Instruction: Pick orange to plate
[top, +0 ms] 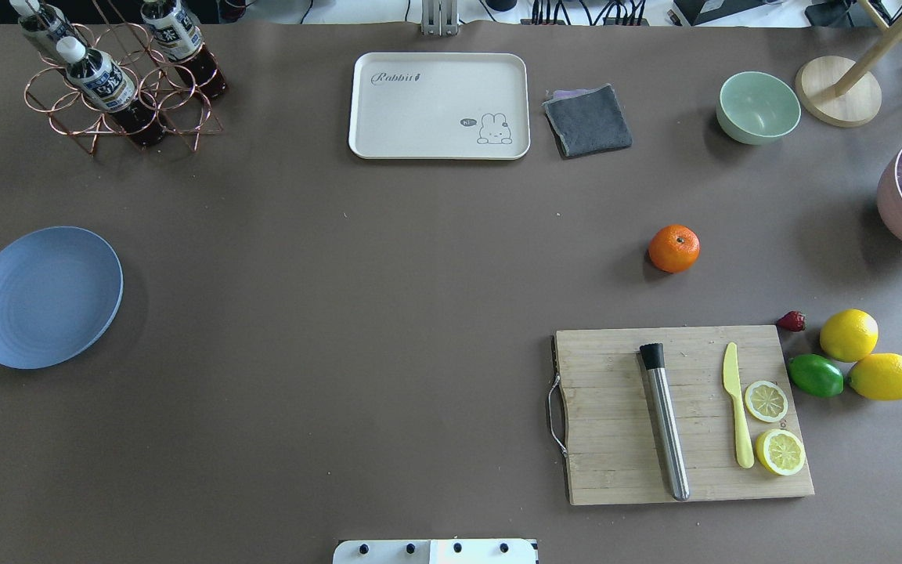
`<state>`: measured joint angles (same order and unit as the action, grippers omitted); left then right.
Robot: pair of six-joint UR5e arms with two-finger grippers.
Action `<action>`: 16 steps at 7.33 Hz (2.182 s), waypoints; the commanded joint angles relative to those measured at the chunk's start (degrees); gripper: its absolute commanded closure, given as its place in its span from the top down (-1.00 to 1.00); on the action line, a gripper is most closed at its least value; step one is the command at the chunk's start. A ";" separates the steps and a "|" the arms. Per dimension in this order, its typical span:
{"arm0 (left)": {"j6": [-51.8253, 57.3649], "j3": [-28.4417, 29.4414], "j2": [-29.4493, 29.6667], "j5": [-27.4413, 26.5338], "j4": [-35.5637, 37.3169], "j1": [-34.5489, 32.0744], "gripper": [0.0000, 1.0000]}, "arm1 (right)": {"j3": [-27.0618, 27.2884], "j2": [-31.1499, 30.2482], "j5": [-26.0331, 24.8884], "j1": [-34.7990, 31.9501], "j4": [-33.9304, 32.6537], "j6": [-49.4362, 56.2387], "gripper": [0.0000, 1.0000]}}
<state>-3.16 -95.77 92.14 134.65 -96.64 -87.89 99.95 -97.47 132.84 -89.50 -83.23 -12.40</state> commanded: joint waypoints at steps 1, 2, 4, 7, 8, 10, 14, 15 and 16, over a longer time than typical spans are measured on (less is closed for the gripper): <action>-0.09 0.32 -0.20 -1.92 -0.22 0.00 0.98 | -0.11 0.08 -2.40 0.73 0.00 0.36 1.00; -0.44 1.71 -0.20 -2.11 -0.22 0.09 0.98 | -0.11 -0.09 -1.71 1.26 0.26 -0.07 1.00; 0.00 0.94 -0.20 -2.03 -0.22 0.35 0.98 | 0.24 0.17 -1.87 1.26 0.35 0.28 1.00; 0.17 -0.73 0.93 -1.93 -1.44 0.61 0.98 | 0.86 0.87 -1.35 1.44 0.79 -0.08 1.00; 0.96 -1.17 -1.15 -2.11 -8.15 0.88 0.98 | 0.86 0.88 -1.26 1.44 0.79 -0.08 1.00; 0.97 0.75 -4.85 -2.20 -17.43 1.32 0.98 | 0.95 0.17 -1.70 1.44 1.23 0.10 1.00; 0.79 2.35 -6.52 -1.93 -17.97 0.35 0.98 | 0.60 -1.84 -1.35 1.44 3.50 0.36 1.00; 0.79 2.34 -6.36 -1.59 -17.80 0.44 0.98 | 0.42 -2.89 -1.26 1.44 5.69 0.45 1.00; 0.53 2.34 -6.36 -1.50 -17.45 0.44 0.98 | 0.42 -3.25 -1.18 1.44 6.32 0.45 1.00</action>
<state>-2.49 -93.37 85.85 132.99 -114.37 -87.42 100.45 -99.94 131.56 -88.07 -78.33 -11.99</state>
